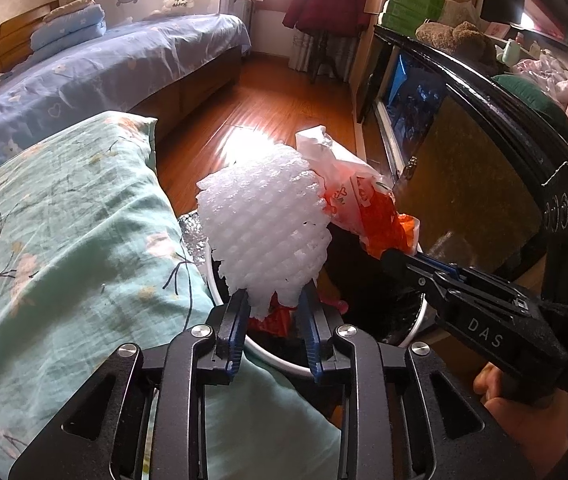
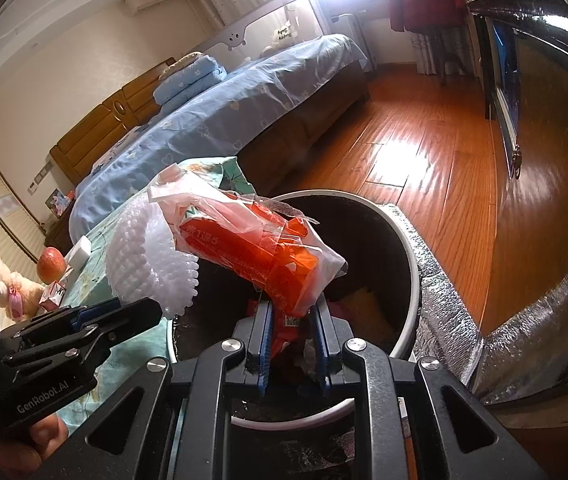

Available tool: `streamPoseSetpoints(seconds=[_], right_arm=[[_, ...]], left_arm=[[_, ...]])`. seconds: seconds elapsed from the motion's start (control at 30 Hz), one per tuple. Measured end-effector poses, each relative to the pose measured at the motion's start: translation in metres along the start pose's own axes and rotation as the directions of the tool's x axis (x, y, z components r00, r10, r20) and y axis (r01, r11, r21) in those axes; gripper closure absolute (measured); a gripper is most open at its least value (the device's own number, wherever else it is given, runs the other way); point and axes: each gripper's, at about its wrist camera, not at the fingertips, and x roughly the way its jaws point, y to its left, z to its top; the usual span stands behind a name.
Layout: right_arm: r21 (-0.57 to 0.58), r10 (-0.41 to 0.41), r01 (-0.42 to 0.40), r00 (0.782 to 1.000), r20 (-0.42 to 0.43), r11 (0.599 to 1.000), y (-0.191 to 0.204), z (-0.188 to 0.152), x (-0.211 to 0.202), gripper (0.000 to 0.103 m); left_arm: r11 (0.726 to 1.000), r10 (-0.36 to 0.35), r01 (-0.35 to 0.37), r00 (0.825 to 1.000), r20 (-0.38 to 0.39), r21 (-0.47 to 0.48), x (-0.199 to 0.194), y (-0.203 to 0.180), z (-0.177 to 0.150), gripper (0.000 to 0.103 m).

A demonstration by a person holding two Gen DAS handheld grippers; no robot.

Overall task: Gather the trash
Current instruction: 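Carry the foam net and the clear plastic bag over the bin with both tools, then open both tools to drop the foam net and plastic bag into the bin, then move both open tools back over the remaining items on the bed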

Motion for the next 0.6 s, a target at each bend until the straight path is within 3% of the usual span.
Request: streamPoseSetpoints(seconds=[0.2,0.4,0.57,0.6], right_arm=[[0.001,-0.002,0.002,1.000,-0.001,1.000,-0.001,0.001,0.000,0.083],[0.013,0.000,0.000,1.000,-0.011,1.000,-0.002,0.002,0.001,0.079],[0.020,0.001,-0.001,1.000,-0.005,1.000,-0.002,0.003,-0.001,0.050],[0.018,-0.002,0.002,1.000,-0.002,1.000,-0.001,0.003,-0.002,0.049]], left_arm=[[1.000,-0.001,0.001,1.000,-0.002,-0.002,0.001,0.000,0.001,0.077],[1.000,0.004,-0.004,1.000,0.003,0.001,-0.002,-0.001,0.001,0.064],[1.000,0.020,-0.020,1.000,0.010,-0.006,-0.009,0.005,-0.002,0.042],[1.000,0.025,-0.025,1.000,0.014,-0.011,-0.011,0.008,-0.004,0.040]])
